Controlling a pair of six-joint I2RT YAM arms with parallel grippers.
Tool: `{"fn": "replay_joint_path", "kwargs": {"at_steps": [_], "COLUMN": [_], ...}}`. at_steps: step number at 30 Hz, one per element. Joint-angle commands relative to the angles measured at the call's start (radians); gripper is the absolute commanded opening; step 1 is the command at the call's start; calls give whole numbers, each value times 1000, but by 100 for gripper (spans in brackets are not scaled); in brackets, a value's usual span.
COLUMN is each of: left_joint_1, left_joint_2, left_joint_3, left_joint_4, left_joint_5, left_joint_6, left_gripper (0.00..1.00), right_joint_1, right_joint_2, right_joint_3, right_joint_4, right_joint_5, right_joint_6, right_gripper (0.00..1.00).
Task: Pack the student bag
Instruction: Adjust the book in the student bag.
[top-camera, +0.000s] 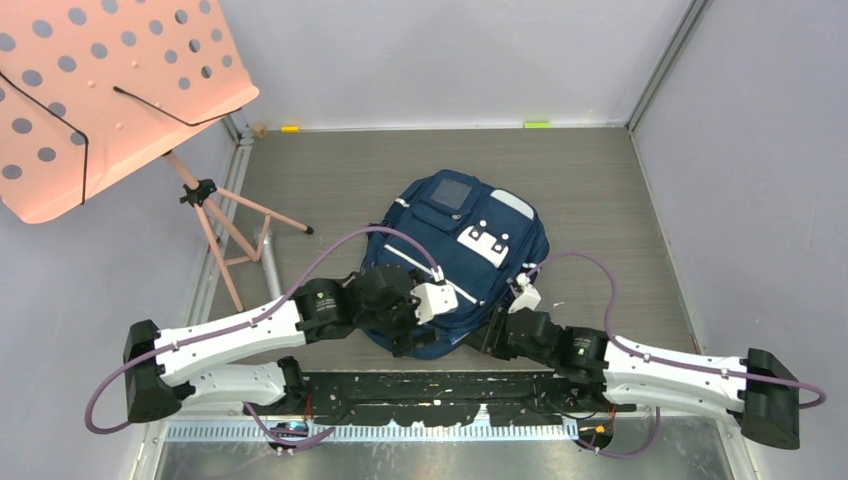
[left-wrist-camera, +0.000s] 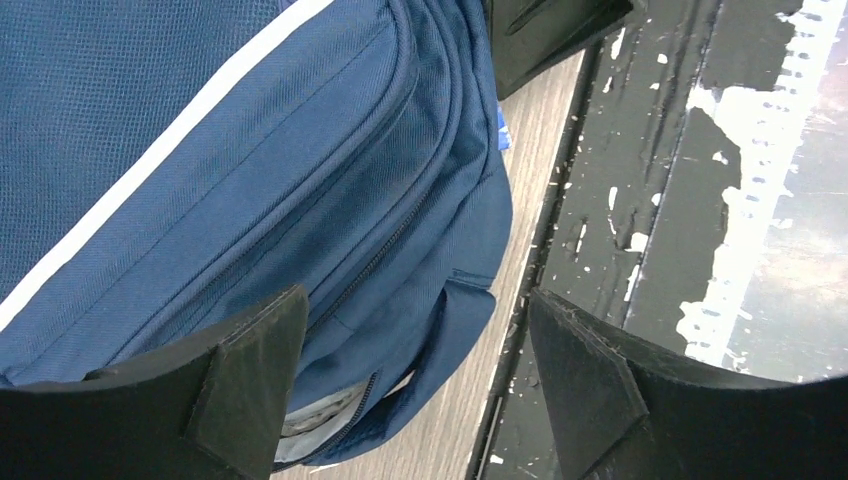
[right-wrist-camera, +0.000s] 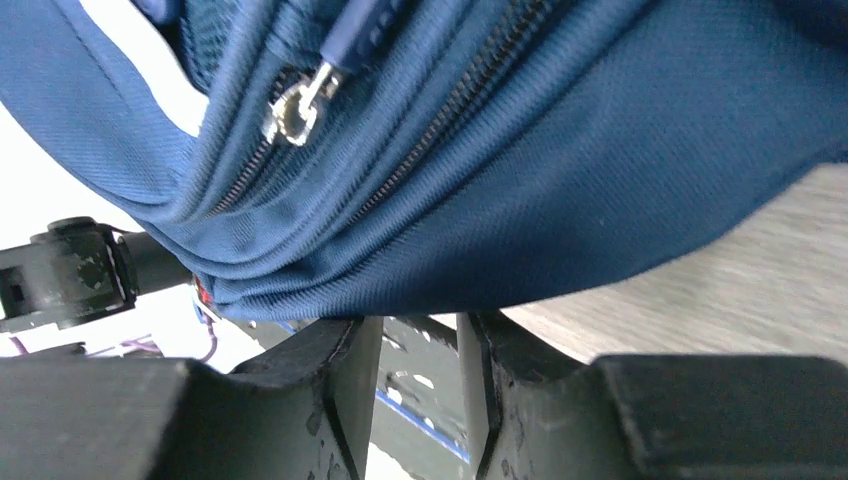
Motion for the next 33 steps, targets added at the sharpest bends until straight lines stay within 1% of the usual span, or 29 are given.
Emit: {"fn": "replay_joint_path", "kwargs": {"at_steps": [1,2,4,8,10,13,15,17,18,19,20,21,23,25,27,28,29,31,32,33], "left_joint_1": [-16,-16,-16,-18,-18,-17,-17,-18,-18,-17,-17,-17,-16,-14,-6,-1,6,22,30,40], "left_joint_2": [16,26,52,124,170,223,259,296,315,333,351,364,378,380,377,372,360,327,306,288], "left_joint_3": [1,1,-3,-11,-6,-2,7,18,25,34,47,59,71,78,86,89,92,93,95,99], "left_joint_4": [52,59,80,132,148,166,173,178,177,172,163,153,149,149,138,130,121,110,105,98], "left_joint_5": [-89,-101,-121,-166,-198,-233,-236,-256,-278,-303,-327,-347,-378,-410,-444,-452,-451,-418,-400,-383], "left_joint_6": [57,65,85,108,105,107,101,97,96,88,79,67,53,52,50,46,43,37,34,30], "left_gripper": [84,85,86,90,92,94,95,95,93,88,78,68,48,29,9,2,0,0,0,0], "right_joint_1": [19,22,22,22,22,24,24,24,24,24,24,23,23,22,19,17,8,-25,-63,-90], "right_joint_2": [81,96,154,231,262,275,255,214,178,139,119,83,39,-5,-55,-70,-98,-123,-123,-120], "right_joint_3": [0,-1,-11,-19,-19,-15,-14,-7,-2,12,23,44,77,101,119,133,139,168,192,204], "right_joint_4": [389,416,538,660,696,703,665,601,539,506,420,329,189,82,-13,-42,-84,-137,-153,-175], "right_joint_5": [222,238,277,326,337,346,356,365,369,369,373,377,395,426,465,475,481,464,453,412], "right_joint_6": [-22,-29,-50,-79,-95,-115,-123,-138,-155,-169,-183,-191,-217,-238,-248,-259,-286,-345,-366,-414], "right_gripper": [37,36,35,34,33,33,33,36,37,39,41,46,49,51,55,58,60,63,65,66]}}
